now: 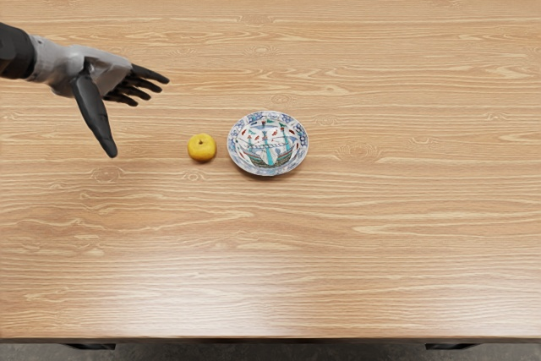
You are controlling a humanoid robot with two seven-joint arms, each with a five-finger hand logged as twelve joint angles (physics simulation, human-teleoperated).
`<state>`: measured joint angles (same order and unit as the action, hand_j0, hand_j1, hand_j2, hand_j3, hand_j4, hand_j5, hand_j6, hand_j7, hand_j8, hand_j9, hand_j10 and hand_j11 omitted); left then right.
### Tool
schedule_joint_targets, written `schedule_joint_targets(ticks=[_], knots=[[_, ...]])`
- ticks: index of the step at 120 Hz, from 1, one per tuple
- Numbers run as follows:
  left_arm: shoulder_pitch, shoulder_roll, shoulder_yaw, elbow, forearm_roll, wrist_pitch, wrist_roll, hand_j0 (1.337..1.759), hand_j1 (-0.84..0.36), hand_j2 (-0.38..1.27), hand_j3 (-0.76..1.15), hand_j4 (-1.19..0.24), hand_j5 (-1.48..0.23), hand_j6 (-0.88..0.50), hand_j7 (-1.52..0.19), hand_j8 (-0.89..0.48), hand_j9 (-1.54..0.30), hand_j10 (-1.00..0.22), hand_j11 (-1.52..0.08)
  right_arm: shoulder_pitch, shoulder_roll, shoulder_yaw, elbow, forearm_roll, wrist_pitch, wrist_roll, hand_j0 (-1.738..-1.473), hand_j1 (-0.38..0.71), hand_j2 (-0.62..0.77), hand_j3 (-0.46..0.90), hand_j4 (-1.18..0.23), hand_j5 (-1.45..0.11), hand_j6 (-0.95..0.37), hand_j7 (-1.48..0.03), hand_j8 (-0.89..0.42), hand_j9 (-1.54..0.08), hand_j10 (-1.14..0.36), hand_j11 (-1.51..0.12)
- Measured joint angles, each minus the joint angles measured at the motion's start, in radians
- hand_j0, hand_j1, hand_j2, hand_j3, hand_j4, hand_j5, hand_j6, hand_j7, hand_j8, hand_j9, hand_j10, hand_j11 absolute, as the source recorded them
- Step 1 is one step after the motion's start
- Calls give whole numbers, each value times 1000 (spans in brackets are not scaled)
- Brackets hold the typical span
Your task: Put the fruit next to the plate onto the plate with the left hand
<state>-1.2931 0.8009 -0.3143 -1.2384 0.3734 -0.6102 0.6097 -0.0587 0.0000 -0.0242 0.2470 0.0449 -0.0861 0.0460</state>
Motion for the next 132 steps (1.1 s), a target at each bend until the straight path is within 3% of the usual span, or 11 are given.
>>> schedule_joint_targets(ticks=[36,94,110,132], knots=[[-5,-11,0,2,10,-1,1,1658,349,0,0,-4,-1,-4,-1,-4,-1,-3,-1,-10,0,1,1,4,-8,0,-1658,-320,-5,0,-24,-31,-24,-31,-24,-31,-24,-31],[-17,-315,3,-56,572,46,1,1658,349,0,0,-2,0,-3,0,-3,0,-2,0,-7,0,1,1,3,-8,0,-1658,-320,-5,0,-24,-31,-24,-31,-24,-31,-24,-31],[-8,-341,64,-84,707,160,1,1658,349,0,0,-2,0,-3,0,-3,0,-2,0,-7,0,1,1,3,-7,0,-1658,-320,-5,0,-24,-31,-24,-31,-24,-31,-24,-31],[-2,-350,162,-88,783,307,1,1658,349,1,0,-2,0,-3,0,-3,0,-2,0,-7,0,1,0,3,-7,0,-1658,-320,-5,0,-24,-31,-24,-31,-24,-31,-24,-31]])
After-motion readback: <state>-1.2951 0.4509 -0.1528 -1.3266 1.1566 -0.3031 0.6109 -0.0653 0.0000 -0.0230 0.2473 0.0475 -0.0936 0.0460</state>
